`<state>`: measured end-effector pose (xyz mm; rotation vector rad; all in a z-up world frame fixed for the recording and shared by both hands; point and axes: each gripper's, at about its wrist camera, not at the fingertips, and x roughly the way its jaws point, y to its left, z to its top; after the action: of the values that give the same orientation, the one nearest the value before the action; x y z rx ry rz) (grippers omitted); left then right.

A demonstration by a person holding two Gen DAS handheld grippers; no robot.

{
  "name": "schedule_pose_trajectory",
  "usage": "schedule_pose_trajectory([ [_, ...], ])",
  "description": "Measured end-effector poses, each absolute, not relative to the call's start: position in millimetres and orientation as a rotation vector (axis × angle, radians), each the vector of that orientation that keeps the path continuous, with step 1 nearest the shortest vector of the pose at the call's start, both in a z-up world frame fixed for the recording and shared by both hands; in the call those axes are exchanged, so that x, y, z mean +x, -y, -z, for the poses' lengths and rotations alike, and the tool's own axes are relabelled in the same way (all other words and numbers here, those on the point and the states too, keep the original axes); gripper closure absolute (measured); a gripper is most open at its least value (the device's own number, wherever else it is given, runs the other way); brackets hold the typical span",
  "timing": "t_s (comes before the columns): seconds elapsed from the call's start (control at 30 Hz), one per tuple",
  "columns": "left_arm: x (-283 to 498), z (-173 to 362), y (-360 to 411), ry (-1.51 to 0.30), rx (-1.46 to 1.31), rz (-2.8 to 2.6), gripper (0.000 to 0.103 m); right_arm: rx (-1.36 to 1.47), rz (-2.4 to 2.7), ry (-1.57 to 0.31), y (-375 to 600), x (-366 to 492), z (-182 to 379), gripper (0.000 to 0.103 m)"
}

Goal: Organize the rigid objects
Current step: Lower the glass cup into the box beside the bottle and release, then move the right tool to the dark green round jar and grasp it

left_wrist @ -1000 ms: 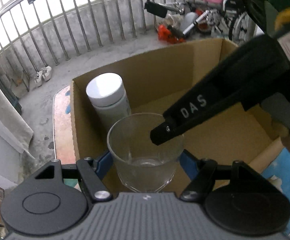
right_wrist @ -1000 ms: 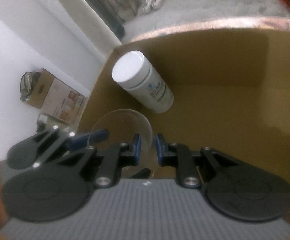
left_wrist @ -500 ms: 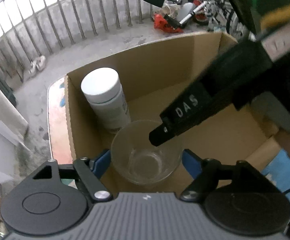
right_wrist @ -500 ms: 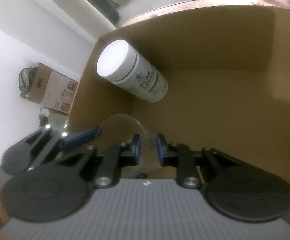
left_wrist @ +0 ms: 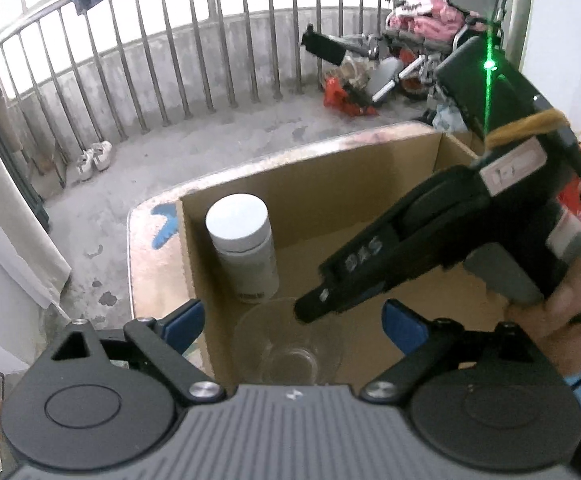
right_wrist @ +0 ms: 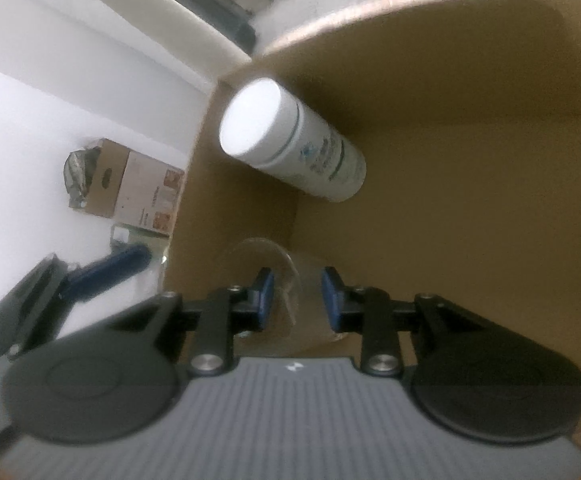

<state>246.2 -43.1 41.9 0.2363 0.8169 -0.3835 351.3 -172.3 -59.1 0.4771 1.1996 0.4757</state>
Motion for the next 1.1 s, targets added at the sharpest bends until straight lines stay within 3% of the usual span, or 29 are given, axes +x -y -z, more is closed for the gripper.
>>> schedule_pose_trajectory([
  [0.37, 145, -102, 5, -0.518, 0.071, 0.451, 0.007, 0.401, -0.443, -0.897, 206, 254, -53, 0.07],
  [0.53, 91, -110, -6, -0.411, 0.026, 0.488, 0.004, 0.388, -0.471, -0.737, 230, 172, -101, 0.068],
  [0.63, 66, -102, -7, -0.377, 0.026, 0.497, 0.003, 0.379, -0.487, -0.665, 236, 123, -112, 0.062],
  [0.9, 41, -34, 1, -0.471, 0.059, 0.46, 0.002, 0.427, -0.467, -0.633, 228, 46, -56, 0.061],
  [1.1, 51, 21, 4, -0.553, 0.112, 0.339, 0.003, 0.485, -0.406, -0.774, 185, 54, 25, 0.061],
])
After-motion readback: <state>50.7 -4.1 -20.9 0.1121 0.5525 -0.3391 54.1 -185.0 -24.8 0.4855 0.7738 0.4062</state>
